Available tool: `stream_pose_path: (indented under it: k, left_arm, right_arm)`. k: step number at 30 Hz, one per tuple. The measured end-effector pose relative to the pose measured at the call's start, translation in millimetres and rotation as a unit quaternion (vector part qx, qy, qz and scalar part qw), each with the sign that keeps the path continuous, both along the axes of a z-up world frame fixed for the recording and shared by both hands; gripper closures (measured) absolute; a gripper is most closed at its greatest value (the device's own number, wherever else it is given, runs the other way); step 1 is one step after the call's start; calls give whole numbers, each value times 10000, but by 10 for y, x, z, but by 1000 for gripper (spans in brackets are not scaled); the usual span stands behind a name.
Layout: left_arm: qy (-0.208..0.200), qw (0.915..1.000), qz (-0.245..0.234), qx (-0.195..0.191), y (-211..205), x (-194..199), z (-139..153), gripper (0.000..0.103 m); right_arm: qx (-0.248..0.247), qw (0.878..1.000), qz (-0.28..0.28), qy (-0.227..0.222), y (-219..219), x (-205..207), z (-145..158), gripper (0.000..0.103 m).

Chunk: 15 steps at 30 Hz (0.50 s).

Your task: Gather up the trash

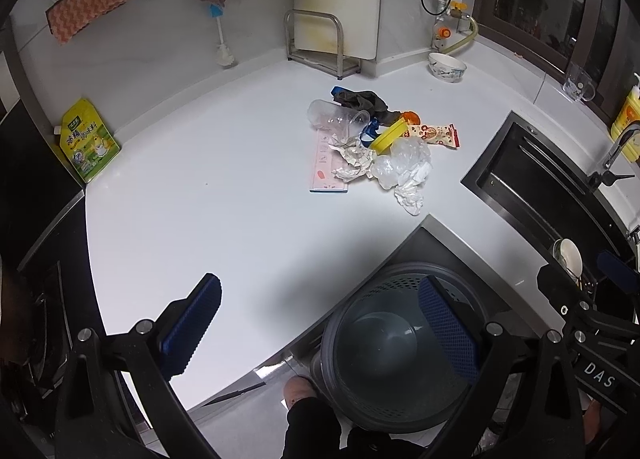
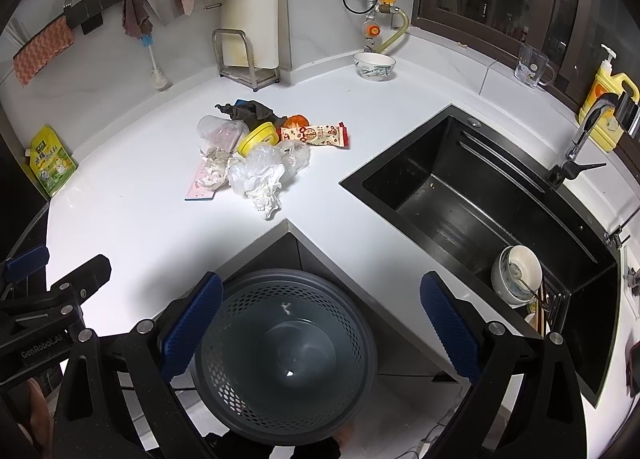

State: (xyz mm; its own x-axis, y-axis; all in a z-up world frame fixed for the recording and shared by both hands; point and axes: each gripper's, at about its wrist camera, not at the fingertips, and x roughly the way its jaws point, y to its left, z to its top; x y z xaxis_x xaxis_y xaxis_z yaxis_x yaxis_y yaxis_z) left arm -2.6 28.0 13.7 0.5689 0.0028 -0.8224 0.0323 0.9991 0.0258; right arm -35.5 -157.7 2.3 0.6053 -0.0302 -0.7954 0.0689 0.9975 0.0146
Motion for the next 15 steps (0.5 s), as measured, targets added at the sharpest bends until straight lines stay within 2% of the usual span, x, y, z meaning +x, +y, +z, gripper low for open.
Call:
stream_pose_path:
  k: [15]
  left_arm:
    - [-2, 10000, 15, -1, 38, -35, -10, 6]
  right_arm:
    - [-1, 10000, 17, -23, 36, 7, 16, 8]
